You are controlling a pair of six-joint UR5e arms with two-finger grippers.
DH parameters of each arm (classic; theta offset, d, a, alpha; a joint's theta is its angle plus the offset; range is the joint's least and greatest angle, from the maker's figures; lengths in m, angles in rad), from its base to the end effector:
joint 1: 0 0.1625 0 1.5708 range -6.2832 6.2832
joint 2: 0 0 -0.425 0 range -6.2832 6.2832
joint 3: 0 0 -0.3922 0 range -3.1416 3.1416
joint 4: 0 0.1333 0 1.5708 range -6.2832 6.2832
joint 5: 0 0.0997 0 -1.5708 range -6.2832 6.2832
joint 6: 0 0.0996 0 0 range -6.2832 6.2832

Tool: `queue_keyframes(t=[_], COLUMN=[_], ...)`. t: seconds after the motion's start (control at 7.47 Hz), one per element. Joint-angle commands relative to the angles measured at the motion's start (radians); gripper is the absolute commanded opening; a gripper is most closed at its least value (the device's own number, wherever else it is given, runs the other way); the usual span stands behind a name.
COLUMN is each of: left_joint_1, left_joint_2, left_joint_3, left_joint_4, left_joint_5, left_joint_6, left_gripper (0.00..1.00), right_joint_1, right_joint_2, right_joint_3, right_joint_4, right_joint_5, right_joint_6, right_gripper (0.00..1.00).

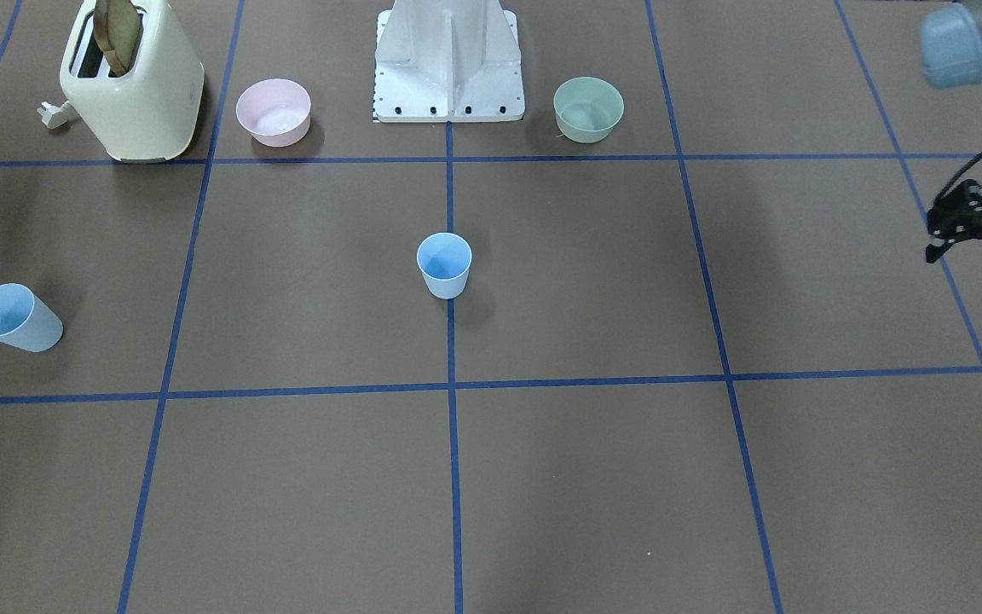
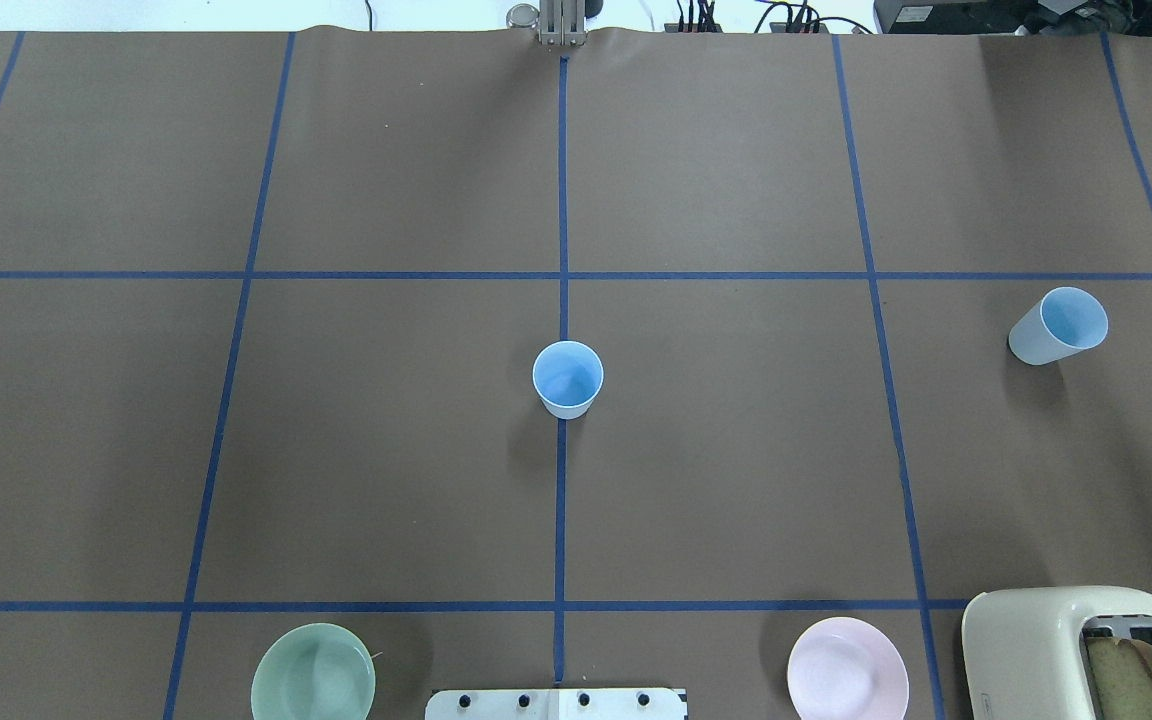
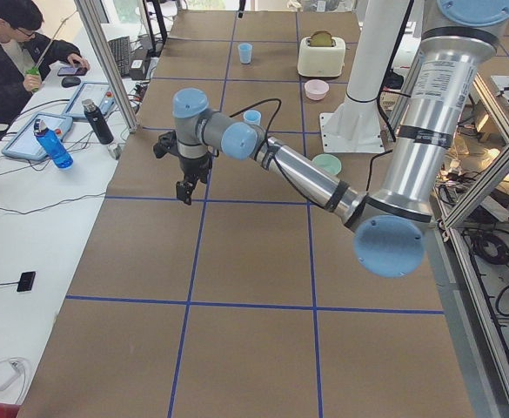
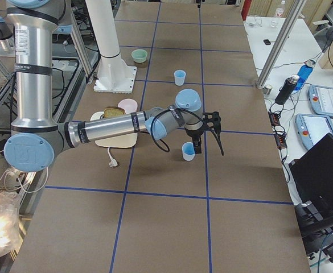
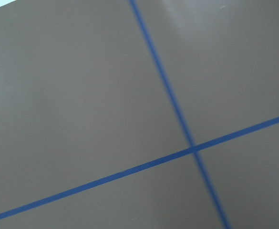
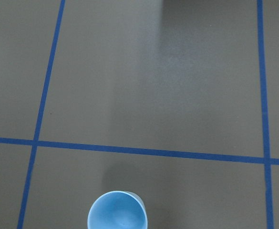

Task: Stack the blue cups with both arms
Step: 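Reach the right gripper down to the other light blue cup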

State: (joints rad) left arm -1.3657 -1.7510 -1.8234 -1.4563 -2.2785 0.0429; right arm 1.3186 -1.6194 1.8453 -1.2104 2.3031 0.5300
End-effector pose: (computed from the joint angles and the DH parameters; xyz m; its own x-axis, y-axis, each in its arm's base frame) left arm 0.0450 -0.5530 0.4568 0.6936 0.3935 -0.6034 -0.2234 0.9138 0.3392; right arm -0.0566 -0.4869 0.5057 0.6468 -0.0614 0.7602 -0.1380 0.9709 0.1958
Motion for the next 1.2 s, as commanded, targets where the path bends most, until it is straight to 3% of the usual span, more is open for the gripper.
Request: queue_keyframes(t=[0.0,0.27,0.67,1.07], left_joint_1=[-0.144,-0.242,-0.243,-0.243], left_joint_2=[0.132,0.172,0.232,0.232], left_joint_3=[0.154,0.207,0.213,0.214], left_joint_4=[0.002,-0.044,-0.125,-0.127], left_joint_5=[-0.056,-0.050,-0.049,-0.050], left_joint_6=[0.292,0.302,0.298,0.296], left_gripper=[0.98,0.98,0.98,0.98], right_joint_1=[-0.082,-0.124,-0.141,-0.199], right_joint_2=[0.018,0.015,0.039,0.052], right_joint_3=[0.031,-0.007,-0.096,-0.139], right_joint_4=[-0.061,-0.051,-0.047,-0.047], right_joint_5=[-0.071,-0.114,-0.113,-0.126], right_joint_6=[0.039,0.016,-0.077,-0.084], right_gripper=[1.00,1.00,1.00,0.89])
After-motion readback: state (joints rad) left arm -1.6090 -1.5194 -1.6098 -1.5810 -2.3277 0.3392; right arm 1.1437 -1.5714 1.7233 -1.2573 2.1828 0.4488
